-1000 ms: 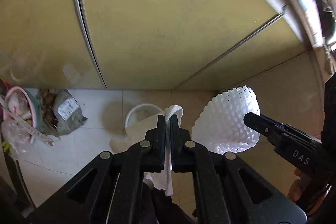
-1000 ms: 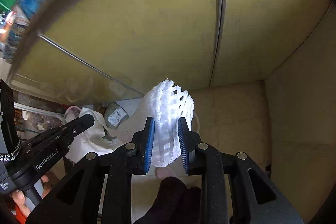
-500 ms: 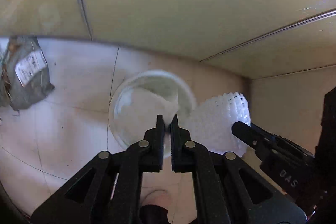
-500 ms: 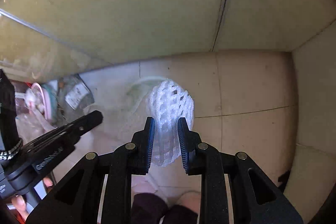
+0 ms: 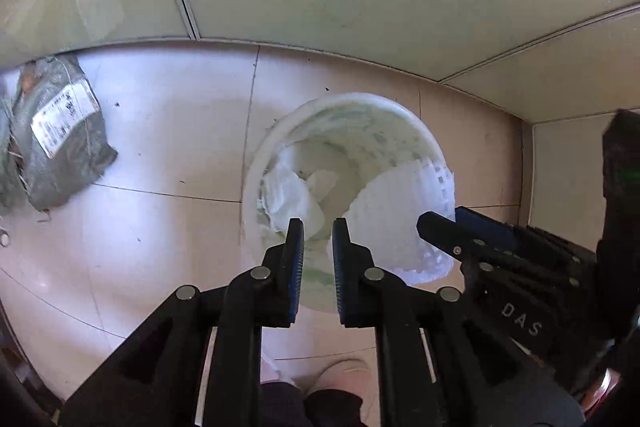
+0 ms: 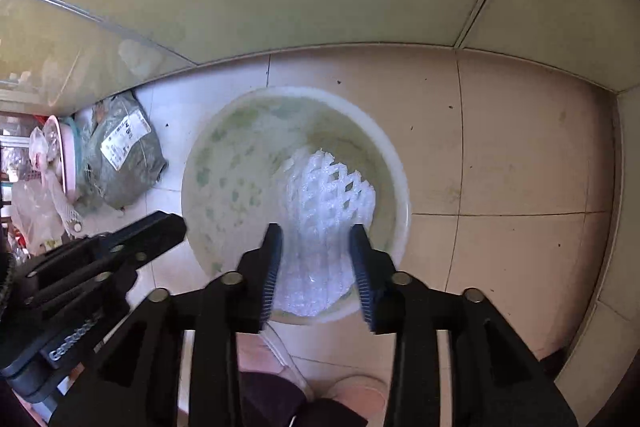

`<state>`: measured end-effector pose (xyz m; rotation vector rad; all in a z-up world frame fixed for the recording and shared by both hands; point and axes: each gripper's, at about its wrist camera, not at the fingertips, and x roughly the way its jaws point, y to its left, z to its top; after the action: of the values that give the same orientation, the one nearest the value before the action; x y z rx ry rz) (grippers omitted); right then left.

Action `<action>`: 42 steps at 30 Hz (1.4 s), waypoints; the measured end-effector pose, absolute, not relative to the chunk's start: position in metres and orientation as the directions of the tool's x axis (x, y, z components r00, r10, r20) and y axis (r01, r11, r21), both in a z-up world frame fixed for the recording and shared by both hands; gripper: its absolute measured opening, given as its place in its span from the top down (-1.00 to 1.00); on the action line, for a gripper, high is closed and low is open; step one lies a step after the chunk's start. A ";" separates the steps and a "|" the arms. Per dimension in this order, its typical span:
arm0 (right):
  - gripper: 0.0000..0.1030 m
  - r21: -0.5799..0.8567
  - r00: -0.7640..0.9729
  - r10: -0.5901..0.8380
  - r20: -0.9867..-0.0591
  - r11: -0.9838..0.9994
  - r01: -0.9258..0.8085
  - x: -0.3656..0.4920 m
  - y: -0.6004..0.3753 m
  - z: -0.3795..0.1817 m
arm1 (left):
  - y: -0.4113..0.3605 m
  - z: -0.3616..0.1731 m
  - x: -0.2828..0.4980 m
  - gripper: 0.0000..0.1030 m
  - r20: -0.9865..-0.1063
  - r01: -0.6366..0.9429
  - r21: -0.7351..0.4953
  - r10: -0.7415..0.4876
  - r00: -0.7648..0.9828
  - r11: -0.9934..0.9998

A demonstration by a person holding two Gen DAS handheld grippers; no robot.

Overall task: Collect trash
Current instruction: 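Open the left tool over the bin while the right tool releases the foam net, then grasp the cardboard box with the left tool while the right tool grasps the white paper strip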

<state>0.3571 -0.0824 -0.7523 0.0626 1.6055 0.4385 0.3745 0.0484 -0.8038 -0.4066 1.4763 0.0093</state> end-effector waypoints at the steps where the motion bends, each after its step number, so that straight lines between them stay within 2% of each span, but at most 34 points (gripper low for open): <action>1: 0.10 0.321 -0.098 0.307 -0.947 0.922 -0.217 0.358 -0.081 -0.751 | 0.051 -0.801 0.374 0.66 -0.965 -0.247 -0.257 -0.235 0.117 0.934; 3: 0.07 0.328 -0.091 0.316 -0.945 0.921 -0.211 0.360 -0.081 -0.748 | 0.054 -0.796 0.372 0.59 -0.965 -0.243 -0.253 -0.227 0.129 0.937; 8: 0.01 0.319 -0.075 0.309 -0.948 0.921 -0.224 0.362 -0.087 -0.716 | 0.051 -0.768 0.370 0.58 -0.969 -0.226 -0.236 -0.210 0.134 0.945; 14: 0.01 0.296 -0.014 0.301 -0.953 0.925 -0.237 0.356 -0.098 -0.634 | 0.042 -0.695 0.370 0.58 -0.958 -0.200 -0.264 -0.233 0.166 0.944; 18: 0.01 0.306 0.033 0.322 -0.946 0.923 -0.231 0.354 -0.108 -0.557 | 0.034 -0.625 0.371 0.57 -0.945 -0.169 -0.293 -0.258 0.203 0.941; 23: 0.01 0.271 0.147 0.310 -0.939 0.933 -0.235 0.351 -0.114 -0.446 | 0.034 -0.516 0.369 0.40 -0.925 -0.120 -0.311 -0.271 0.267 0.943; 26: 0.01 0.296 0.215 0.342 -0.915 0.930 -0.217 0.351 -0.125 -0.376 | 0.039 -0.449 0.367 0.36 -0.915 -0.087 -0.298 -0.259 0.308 0.951; 31: 0.01 0.309 0.342 0.359 -0.868 0.931 -0.193 0.349 -0.144 -0.263 | 0.049 -0.335 0.362 0.19 -0.885 -0.026 -0.262 -0.230 0.404 0.965; 35: -0.03 0.270 0.442 0.330 -0.834 0.943 -0.195 0.347 -0.149 -0.195 | 0.064 -0.261 0.360 0.18 -0.853 -0.012 -0.246 -0.211 0.477 0.969; 38: -0.18 0.247 0.518 0.309 -0.798 0.951 -0.187 0.346 -0.152 -0.158 | 0.079 -0.215 0.361 0.04 -0.818 0.001 -0.245 -0.207 0.537 0.969; 42: -0.24 0.222 0.587 0.277 -0.761 0.961 -0.165 0.345 -0.137 -0.130 | 0.096 -0.169 0.369 -0.18 -0.773 -0.004 -0.223 -0.174 0.610 0.975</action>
<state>0.3452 -0.1369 -0.1296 0.1326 0.9084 0.2582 0.3691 0.0955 -0.1693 -0.2109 0.9119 -0.0988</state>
